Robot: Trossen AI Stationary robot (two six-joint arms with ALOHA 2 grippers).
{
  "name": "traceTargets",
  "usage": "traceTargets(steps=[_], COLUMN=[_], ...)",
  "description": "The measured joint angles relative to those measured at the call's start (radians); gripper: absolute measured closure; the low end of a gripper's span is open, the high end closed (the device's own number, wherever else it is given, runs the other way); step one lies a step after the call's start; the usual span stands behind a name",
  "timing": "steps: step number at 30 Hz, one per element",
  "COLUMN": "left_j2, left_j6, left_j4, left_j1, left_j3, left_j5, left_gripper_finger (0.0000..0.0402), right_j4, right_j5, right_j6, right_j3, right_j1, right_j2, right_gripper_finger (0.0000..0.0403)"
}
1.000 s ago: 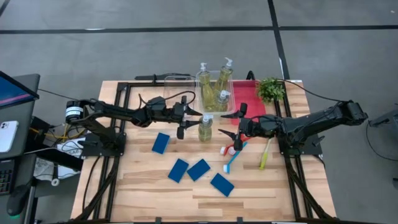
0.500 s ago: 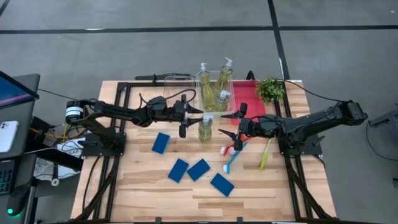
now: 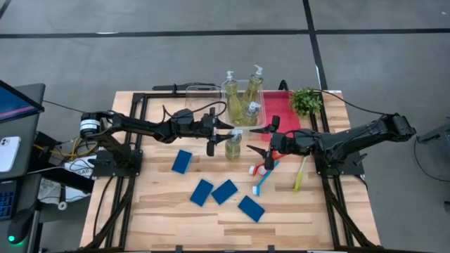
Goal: Pick & Place Kitchen Sink Supplies
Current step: Put the transparent soap dispenser into the right transparent bin
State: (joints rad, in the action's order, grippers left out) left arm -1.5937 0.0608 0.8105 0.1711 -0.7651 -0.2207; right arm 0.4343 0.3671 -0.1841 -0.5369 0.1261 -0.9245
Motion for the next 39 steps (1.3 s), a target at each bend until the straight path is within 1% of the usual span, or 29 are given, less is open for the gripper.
traceTargets(steps=[3,7,27,31,39], left_j2=[-0.031,-0.078,-0.082,-0.082,-0.080], left_j6=[-0.001,-0.031,-0.042,-0.037,-0.032], left_j4=[0.005,-0.015,0.006,0.006,0.018], left_j1=[-0.002,-0.002,-0.002,-0.002,-0.001], left_j3=[-0.023,-0.048,-0.087,-0.087,-0.088], left_j5=[-0.005,-0.044,-0.042,-0.043,-0.042], left_gripper_finger=[0.0245,0.0245,0.0247,0.0267,0.0336], right_j4=[0.000,-0.004,-0.008,-0.008,-0.008], right_j5=[-0.001,0.000,-0.001,-0.001,-0.001], right_j6=[0.000,0.000,0.000,0.000,0.000], right_j3=[0.000,0.000,0.000,0.000,0.000], right_j1=[-0.001,-0.004,-0.004,-0.004,-0.004], right_j2=[0.000,0.000,0.000,0.000,0.000], right_gripper_finger=[0.0143,0.0143,0.0143,0.0143,0.0143])
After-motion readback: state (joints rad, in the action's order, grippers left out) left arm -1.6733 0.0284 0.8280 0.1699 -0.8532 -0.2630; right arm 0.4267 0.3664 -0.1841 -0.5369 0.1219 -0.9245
